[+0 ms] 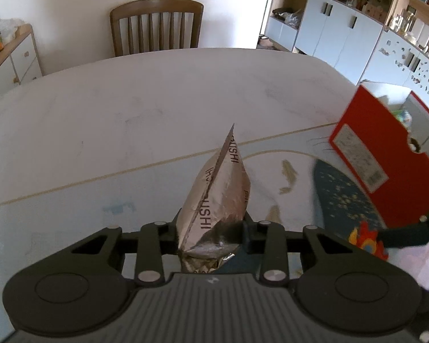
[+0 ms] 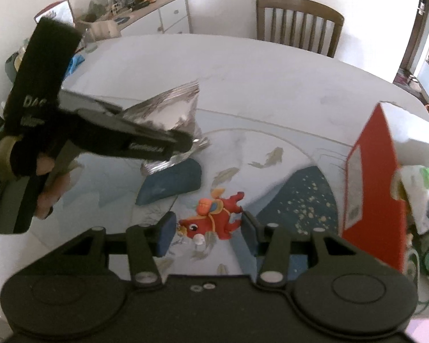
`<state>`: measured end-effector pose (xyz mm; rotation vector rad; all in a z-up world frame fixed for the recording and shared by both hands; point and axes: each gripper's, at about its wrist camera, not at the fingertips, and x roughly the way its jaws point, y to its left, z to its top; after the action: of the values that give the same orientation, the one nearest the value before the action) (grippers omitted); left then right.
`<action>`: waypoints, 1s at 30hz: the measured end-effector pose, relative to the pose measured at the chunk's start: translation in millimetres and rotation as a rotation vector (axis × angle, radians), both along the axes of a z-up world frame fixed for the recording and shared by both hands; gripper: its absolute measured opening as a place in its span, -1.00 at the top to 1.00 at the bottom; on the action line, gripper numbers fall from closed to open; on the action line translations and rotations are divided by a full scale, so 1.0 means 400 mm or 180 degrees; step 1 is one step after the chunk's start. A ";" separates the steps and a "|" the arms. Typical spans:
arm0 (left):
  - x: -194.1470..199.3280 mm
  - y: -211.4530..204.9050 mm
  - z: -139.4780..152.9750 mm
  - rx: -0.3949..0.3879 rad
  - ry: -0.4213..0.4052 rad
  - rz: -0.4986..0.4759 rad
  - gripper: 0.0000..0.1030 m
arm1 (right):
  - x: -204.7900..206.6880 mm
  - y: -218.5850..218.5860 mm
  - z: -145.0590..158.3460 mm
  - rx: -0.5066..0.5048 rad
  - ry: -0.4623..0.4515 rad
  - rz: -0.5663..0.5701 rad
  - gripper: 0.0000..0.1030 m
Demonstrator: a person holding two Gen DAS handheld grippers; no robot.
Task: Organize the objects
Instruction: 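Carry the foil pouch and red plush over the box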
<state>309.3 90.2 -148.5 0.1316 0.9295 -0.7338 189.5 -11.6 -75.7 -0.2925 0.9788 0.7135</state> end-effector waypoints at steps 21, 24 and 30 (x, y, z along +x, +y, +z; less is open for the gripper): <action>-0.218 -0.022 0.231 -0.0214 0.0039 -0.0172 0.32 | -0.060 -0.170 0.185 0.0372 -0.0388 -0.0247 0.07; -0.240 -0.052 0.261 -0.0188 -0.0011 -0.0186 0.32 | -0.055 -0.203 0.197 0.0404 -0.0437 -0.0295 0.07; -0.287 -0.131 0.316 -0.0220 -0.0104 -0.0260 0.32 | -0.053 -0.290 0.219 0.0461 -0.0532 -0.0345 0.07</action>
<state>194.4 37.7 -21.9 0.1207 0.8705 -0.8361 168.4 -127.7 12.1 -0.1680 0.7743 0.6465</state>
